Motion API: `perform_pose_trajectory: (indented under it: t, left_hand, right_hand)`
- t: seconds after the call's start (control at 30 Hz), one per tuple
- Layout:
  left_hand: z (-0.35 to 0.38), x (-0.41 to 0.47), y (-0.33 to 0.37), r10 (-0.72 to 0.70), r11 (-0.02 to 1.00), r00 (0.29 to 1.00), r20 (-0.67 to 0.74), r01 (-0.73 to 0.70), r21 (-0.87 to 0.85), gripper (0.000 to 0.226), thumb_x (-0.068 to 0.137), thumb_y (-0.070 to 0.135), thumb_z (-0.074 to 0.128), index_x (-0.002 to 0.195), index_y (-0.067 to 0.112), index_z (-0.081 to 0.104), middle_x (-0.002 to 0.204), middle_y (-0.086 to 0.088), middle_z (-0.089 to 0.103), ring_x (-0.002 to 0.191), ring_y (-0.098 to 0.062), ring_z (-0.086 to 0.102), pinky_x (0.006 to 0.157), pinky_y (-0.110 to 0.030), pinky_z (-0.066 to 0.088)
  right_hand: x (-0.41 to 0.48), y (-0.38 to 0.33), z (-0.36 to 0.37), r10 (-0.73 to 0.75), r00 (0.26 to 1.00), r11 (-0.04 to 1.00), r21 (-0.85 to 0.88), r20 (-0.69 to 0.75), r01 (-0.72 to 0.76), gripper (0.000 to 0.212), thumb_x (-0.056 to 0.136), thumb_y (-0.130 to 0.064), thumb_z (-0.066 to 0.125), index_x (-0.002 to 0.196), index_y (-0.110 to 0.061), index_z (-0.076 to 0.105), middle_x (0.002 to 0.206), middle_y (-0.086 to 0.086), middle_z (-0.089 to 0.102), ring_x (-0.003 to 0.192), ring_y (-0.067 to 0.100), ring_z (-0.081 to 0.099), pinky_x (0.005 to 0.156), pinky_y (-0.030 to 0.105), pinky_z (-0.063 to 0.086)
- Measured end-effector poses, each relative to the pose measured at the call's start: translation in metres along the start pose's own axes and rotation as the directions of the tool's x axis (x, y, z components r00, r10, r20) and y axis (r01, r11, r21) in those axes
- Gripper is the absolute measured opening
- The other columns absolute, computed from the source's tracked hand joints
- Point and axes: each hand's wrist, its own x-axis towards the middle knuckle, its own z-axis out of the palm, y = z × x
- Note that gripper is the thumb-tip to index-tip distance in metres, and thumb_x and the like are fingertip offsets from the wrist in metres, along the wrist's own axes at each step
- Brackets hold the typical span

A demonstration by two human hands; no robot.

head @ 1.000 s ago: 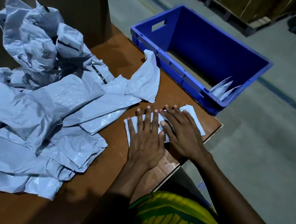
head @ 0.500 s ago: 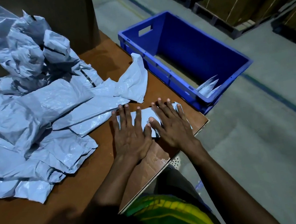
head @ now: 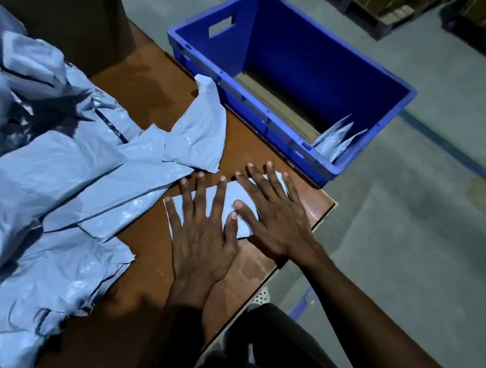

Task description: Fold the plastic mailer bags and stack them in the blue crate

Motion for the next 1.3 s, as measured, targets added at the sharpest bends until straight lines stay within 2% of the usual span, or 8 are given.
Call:
perform_pose_trajectory:
  t: [0.3,0.47,0.6,0.93,1.03,1.13,1.2,1.3]
  left_hand:
    - [-0.005,0.001,-0.005,0.005,0.995,0.995,0.097,0.005,-0.102,0.061,0.108,0.058,0.018,0.165,0.040,0.006,0.174,-0.001,-0.007,0.160,-0.022,-0.013,0.127,-0.057,-0.006]
    - [-0.014,-0.015,-0.010,-0.048,0.940,0.994,-0.099,0.012,-0.341,0.057,0.109,0.036,0.033,0.159,0.009,0.038,0.167,-0.011,0.032,0.158,-0.023,0.019,0.130,-0.048,0.010]
    - [-0.008,-0.040,0.015,-0.049,0.983,0.998,-0.042,0.041,-0.177,0.064,0.107,0.033,0.032,0.165,0.012,0.017,0.173,-0.007,0.010,0.161,-0.023,0.003,0.130,-0.048,0.011]
    - [-0.010,-0.038,0.015,-0.038,0.994,0.998,0.055,0.043,-0.099,0.065,0.108,0.037,0.027,0.167,0.019,0.007,0.174,-0.004,-0.003,0.161,-0.024,-0.007,0.129,-0.053,0.013]
    - [-0.021,-0.043,0.008,0.001,0.981,1.000,0.010,0.001,-0.194,0.066,0.108,0.039,0.037,0.166,0.021,0.013,0.174,-0.004,0.002,0.161,-0.023,-0.003,0.129,-0.055,0.007]
    - [-0.032,-0.056,0.007,-0.019,0.981,0.996,-0.090,0.001,-0.192,0.063,0.098,0.035,0.051,0.158,0.020,0.039,0.168,-0.006,0.028,0.158,-0.027,0.019,0.126,-0.059,0.012]
    - [-0.032,-0.061,0.005,-0.053,0.981,0.993,-0.109,0.032,-0.192,0.057,0.090,0.034,0.054,0.145,0.020,0.053,0.158,-0.007,0.042,0.150,-0.031,0.034,0.120,-0.058,0.024]
    - [-0.027,-0.056,-0.002,-0.076,0.960,0.985,-0.155,0.030,-0.278,0.039,0.092,0.025,0.060,0.129,0.016,0.062,0.142,-0.009,0.053,0.133,-0.033,0.048,0.106,-0.053,0.040]
  right_hand:
    - [0.002,-0.002,-0.009,0.017,0.996,1.000,0.015,0.092,-0.019,0.065,0.108,-0.066,0.018,0.166,-0.037,0.014,0.175,-0.010,0.002,0.160,0.016,-0.015,0.129,0.051,-0.004]
    - [-0.011,-0.023,-0.016,-0.024,0.996,0.999,0.027,-0.086,0.026,0.063,0.109,-0.058,0.022,0.165,-0.028,0.027,0.174,-0.006,0.014,0.162,0.016,-0.003,0.130,0.049,-0.005]
    - [-0.031,-0.024,0.002,0.053,0.992,0.995,0.090,-0.112,-0.043,0.060,0.109,-0.058,0.028,0.164,-0.035,0.026,0.173,-0.005,0.018,0.162,0.019,0.002,0.130,0.052,0.010]
    - [-0.028,-0.012,-0.008,0.044,0.992,0.981,0.183,0.118,-0.065,0.072,0.101,-0.072,0.027,0.165,-0.044,0.008,0.174,-0.011,-0.008,0.157,0.012,-0.026,0.129,0.043,-0.011]
    - [-0.038,0.006,-0.019,-0.069,0.997,0.923,0.382,0.022,0.055,0.083,0.096,-0.070,0.052,0.164,-0.028,0.029,0.175,-0.005,0.011,0.162,0.015,-0.004,0.130,0.044,-0.006]
    - [-0.050,0.026,-0.018,-0.070,0.969,0.948,0.287,-0.238,0.139,0.052,0.094,-0.045,0.072,0.136,-0.015,0.066,0.153,0.005,0.055,0.152,0.025,0.038,0.127,0.052,0.024]
    - [-0.049,0.034,-0.011,-0.145,0.921,0.959,0.178,-0.361,0.220,0.022,0.096,-0.026,0.073,0.112,-0.011,0.076,0.136,0.008,0.068,0.138,0.030,0.055,0.118,0.054,0.038]
    - [-0.039,0.033,-0.009,-0.216,0.893,0.953,0.114,-0.395,0.281,0.021,0.100,-0.021,0.061,0.100,-0.008,0.077,0.124,0.010,0.074,0.129,0.031,0.063,0.115,0.052,0.043]
